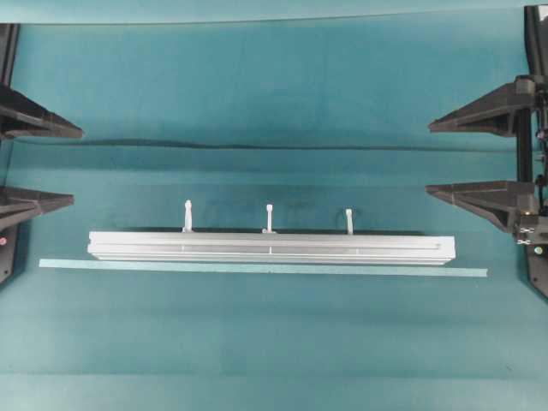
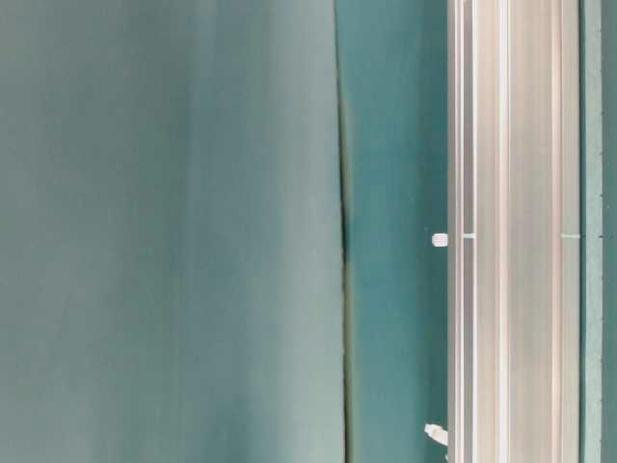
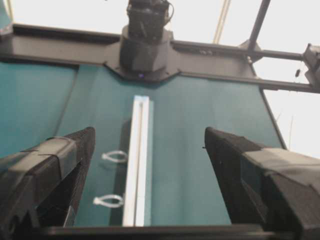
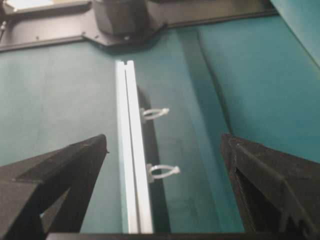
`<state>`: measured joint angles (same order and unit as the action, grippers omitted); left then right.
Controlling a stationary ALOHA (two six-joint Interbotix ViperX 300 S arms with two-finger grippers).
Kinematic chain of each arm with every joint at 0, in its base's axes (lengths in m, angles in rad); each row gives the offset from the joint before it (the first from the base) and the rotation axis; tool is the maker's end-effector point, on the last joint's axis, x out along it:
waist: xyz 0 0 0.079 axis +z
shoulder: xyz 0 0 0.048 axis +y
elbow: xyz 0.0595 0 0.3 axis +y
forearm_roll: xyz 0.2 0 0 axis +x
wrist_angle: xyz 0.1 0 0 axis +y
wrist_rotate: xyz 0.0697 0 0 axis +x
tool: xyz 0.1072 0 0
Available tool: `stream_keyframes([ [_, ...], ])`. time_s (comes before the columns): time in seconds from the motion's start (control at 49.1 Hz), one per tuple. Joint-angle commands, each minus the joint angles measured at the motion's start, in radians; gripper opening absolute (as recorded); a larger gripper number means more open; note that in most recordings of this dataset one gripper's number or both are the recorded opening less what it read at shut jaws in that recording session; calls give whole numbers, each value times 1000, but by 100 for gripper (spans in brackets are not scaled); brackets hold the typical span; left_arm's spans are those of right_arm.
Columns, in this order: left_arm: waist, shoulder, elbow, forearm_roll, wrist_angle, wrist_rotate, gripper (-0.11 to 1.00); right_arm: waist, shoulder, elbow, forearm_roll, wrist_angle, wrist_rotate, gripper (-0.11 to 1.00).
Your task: Lift the large metal rail with both hands.
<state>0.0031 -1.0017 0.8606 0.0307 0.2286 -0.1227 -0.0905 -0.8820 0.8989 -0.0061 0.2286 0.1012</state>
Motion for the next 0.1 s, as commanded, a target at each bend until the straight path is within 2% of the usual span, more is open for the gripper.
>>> stream_keyframes([
  [0.0,2,2,-14,2,-9,-2,94,-2,2,-5,3,-11,6,96],
  [0.081,2,2,-14,2,-9,-2,94,-2,2,-5,3,-11,6,96],
])
